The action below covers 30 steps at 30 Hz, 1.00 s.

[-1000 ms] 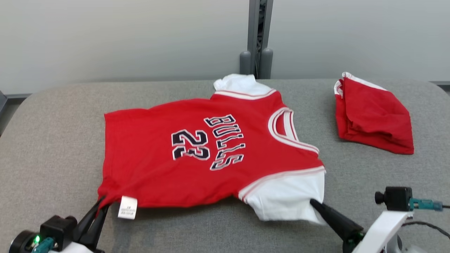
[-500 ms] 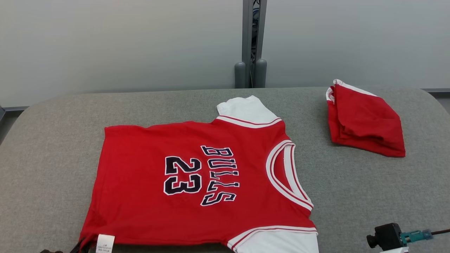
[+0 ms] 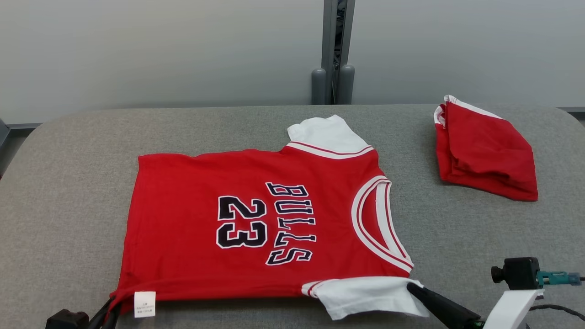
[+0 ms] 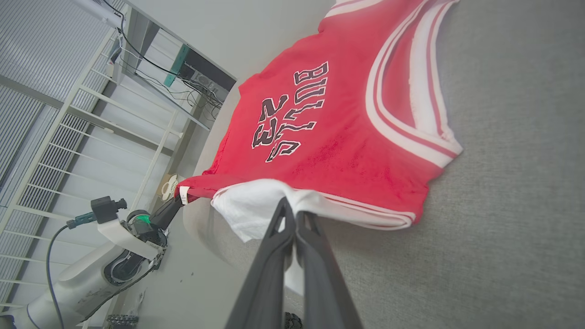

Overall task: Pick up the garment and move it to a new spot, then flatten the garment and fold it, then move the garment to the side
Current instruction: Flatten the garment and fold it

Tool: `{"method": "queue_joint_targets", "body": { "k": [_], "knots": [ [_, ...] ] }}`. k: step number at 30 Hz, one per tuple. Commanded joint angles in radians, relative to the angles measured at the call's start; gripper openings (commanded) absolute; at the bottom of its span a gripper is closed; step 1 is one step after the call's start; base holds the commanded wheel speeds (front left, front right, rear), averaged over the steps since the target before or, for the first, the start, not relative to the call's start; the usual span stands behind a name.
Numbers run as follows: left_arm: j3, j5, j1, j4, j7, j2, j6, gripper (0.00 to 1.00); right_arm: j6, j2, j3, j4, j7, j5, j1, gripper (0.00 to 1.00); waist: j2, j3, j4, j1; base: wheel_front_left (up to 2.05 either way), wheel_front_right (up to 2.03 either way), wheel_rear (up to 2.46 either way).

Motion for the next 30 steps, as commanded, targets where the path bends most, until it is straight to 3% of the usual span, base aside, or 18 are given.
{"method": "queue_joint_targets", "body": {
  "k": [1, 17, 30],
  "knots": [
    [-0.004, 0.007, -0.033, 0.011, 0.002, 0.010, -0.012, 0.00, 0.000, 0.017, -0.021, 0.027, -0.010, -0.022, -0.024, 0.00, -0.0001, 0.004, -0.002, 0.0000, 0.00, 0.00, 0.00],
    [-0.069, 0.027, -0.273, 0.146, 0.062, 0.003, -0.087, 0.00, 0.000, 0.271, -0.059, 0.383, 0.088, -0.165, -0.350, 0.00, -0.0001, 0.071, -0.024, 0.0000, 0.00, 0.00, 0.00],
    [-0.158, 0.009, -0.468, 0.327, 0.032, -0.016, -0.111, 0.00, 0.000, 0.390, -0.026, 0.641, 0.092, -0.207, -0.558, 0.00, -0.0001, 0.152, -0.026, 0.0000, 0.00, 0.00, 0.00]
  ]
}}
